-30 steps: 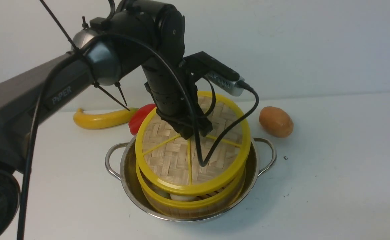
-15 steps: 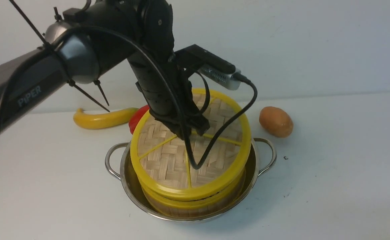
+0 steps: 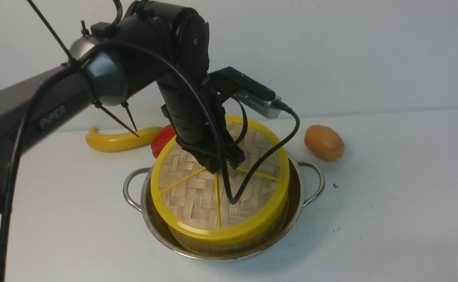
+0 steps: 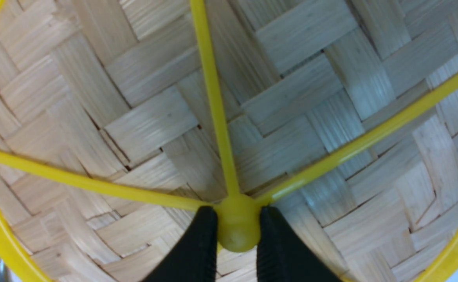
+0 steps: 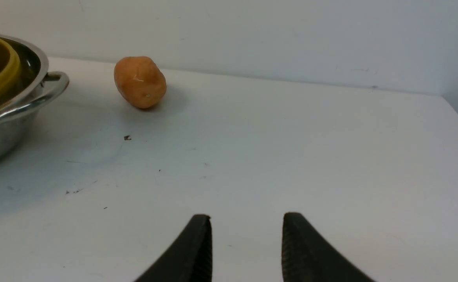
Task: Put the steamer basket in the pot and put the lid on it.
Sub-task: Use the left arm to place the steamer lid on the steamer
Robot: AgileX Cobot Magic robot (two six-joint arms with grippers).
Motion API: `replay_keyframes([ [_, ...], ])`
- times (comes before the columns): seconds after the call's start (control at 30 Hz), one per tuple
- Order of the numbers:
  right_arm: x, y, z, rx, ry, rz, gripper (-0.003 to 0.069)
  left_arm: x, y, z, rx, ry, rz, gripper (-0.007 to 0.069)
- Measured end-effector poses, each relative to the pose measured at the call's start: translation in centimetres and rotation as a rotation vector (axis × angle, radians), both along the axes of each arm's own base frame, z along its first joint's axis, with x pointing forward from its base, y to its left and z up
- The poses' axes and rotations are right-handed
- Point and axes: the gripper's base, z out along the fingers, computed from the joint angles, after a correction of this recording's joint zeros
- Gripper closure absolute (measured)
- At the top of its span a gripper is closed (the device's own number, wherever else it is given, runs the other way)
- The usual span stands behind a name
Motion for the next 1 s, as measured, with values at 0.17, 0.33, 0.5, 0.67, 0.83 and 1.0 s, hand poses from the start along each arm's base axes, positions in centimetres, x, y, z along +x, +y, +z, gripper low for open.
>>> replay_keyframes([
  [0.17, 0.0, 0.0, 0.0, 0.0, 0.0, 0.0, 0.0418, 0.47, -0.05, -1.13, 0.03, 0.012, -0.002, 0.051],
  [0.33, 0.0, 0.0, 0.0, 0.0, 0.0, 0.0, 0.0418, 0.58, -0.12, -1.26, 0.031, 0.014, -0.002, 0.051],
  [0.5, 0.0, 0.0, 0.0, 0.0, 0.0, 0.0, 0.0418, 0.64, -0.15, -1.06, 0.029, 0.007, -0.007, 0.051],
  [0.67, 0.0, 0.0, 0.0, 0.0, 0.0, 0.0, 0.0418, 0.65, -0.15, -1.07, 0.029, 0.007, -0.009, 0.051],
  [0.83, 0.0, 0.0, 0.0, 0.0, 0.0, 0.0, 0.0418, 0.65, -0.15, -1.07, 0.031, 0.005, -0.019, 0.051],
  [1.0, 0.0, 0.0, 0.0, 0.0, 0.0, 0.0, 0.0418, 0.65, -0.15, -1.07, 0.033, 0.004, -0.027, 0.051],
])
